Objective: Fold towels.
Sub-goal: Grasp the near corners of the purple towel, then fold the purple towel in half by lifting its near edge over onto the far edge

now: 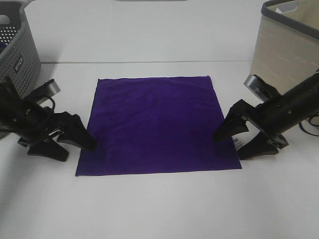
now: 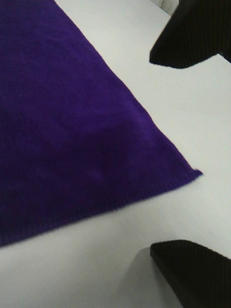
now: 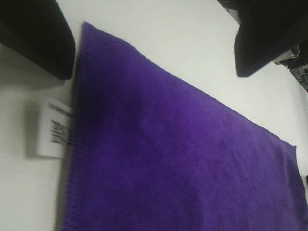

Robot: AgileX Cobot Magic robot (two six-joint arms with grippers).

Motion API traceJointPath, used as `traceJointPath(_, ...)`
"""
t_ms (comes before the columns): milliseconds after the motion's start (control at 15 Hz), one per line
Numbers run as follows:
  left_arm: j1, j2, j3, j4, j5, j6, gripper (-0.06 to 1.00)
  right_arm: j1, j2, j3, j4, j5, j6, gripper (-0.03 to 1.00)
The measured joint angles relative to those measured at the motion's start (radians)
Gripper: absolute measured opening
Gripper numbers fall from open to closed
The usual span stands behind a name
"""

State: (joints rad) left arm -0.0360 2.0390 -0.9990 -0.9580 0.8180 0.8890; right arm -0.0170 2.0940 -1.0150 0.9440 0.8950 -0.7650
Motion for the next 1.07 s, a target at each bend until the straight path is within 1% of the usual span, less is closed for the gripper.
traceJointPath(67,-0.043,0.027,-0.036,0.0,0.001,-0.039,0.87,0.038,0.027,-0.029,0.011,0.013,0.029,0.86)
traceJointPath(200,-0.135,0.094,-0.133,0.006,0.04,-0.134,0.82,0.108,0.075,-0.093,0.008,0.041,0.079,0.79)
traceJointPath(267,-0.178,0.129,-0.191,0.028,0.068,-0.194,0.8,0.149,0.095,-0.129,-0.015,0.054,0.116,0.74)
traceJointPath(333,-0.207,0.158,-0.239,0.054,0.092,-0.262,0.75,0.179,0.105,-0.153,-0.063,0.056,0.158,0.67)
traceJointPath(400,-0.227,0.179,-0.272,0.081,0.107,-0.32,0.67,0.198,0.108,-0.169,-0.111,0.049,0.198,0.55)
traceJointPath(467,-0.239,0.194,-0.295,0.101,0.118,-0.361,0.55,0.205,0.11,-0.176,-0.146,0.036,0.232,0.43)
traceJointPath(533,-0.243,0.206,-0.307,0.117,0.12,-0.385,0.39,0.205,0.117,-0.179,-0.165,0.03,0.251,0.28)
traceJointPath(600,-0.243,0.216,-0.313,0.134,0.119,-0.395,0.2,0.205,0.117,-0.179,-0.18,0.023,0.259,0.16)
traceJointPath(667,-0.243,0.221,-0.32,0.144,0.118,-0.396,0.06,0.205,0.117,-0.179,-0.186,0.023,0.261,0.06)
traceJointPath(733,-0.243,0.223,-0.327,0.154,0.121,-0.396,0.01,0.205,0.117,-0.179,-0.186,0.024,0.264,0.03)
traceJointPath(933,-0.248,0.225,-0.351,0.206,0.162,-0.366,0.0,0.205,0.106,-0.179,-0.184,0.026,0.264,0.03)
traceJointPath(1000,-0.249,0.203,-0.359,0.317,0.204,-0.358,0.0,0.207,0.076,-0.169,-0.196,0.008,0.265,0.03)
traceJointPath(1067,-0.249,0.179,-0.359,0.36,0.205,-0.358,0.0,0.21,0.046,-0.16,-0.216,-0.013,0.266,0.03)
